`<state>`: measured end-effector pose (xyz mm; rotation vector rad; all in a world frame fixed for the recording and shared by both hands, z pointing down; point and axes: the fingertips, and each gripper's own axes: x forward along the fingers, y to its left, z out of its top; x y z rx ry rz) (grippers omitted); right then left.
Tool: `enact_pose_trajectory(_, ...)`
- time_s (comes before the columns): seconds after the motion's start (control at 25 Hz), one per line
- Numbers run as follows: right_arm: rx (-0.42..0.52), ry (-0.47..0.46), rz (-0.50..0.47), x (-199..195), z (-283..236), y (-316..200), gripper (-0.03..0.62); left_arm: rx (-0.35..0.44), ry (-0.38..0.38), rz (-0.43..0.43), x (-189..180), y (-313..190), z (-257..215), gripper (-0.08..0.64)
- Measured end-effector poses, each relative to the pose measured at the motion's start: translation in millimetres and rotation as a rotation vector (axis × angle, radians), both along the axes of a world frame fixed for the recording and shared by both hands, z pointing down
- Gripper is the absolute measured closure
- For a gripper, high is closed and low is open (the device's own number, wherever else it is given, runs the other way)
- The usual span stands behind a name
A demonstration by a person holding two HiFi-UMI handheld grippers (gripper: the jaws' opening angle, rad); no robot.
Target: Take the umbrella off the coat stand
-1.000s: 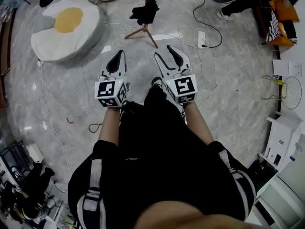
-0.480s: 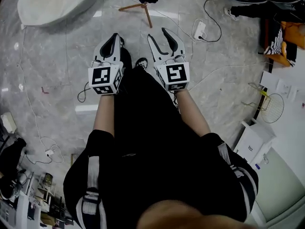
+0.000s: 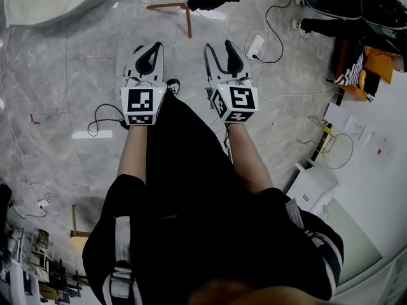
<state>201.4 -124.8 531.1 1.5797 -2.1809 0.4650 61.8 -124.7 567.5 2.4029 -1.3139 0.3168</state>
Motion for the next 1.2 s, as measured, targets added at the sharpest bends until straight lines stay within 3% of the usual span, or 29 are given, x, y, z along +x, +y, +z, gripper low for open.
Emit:
enact_pose_trajectory(0.24,-0.033,-0.006,0.087,15.4,27.8,-40.0,0.35,0.012,-0.013,0.062,11.6,-40.6,24.0,0.562)
enact_pose_trajectory(0.6,-0.07,-0.02,0.194,34.6,67.5,-97.4,0.291,-0.012,-0.044,0.073,-3.3,-102.1,64.9,0.562)
enact_pose_trajectory(0.88,-0.045,-0.02,0.289,60.0,84.6,-147.1,0.225,-0.004,-0.066,0.112,-1.6,-146.3,82.4,0.562)
enact_pose_trajectory(1.2,-0.021,-0.046,0.298,68.2,96.2,-182.2,0.19,-0.015,-0.066,0.135,15.8,-177.7,102.6,0.561)
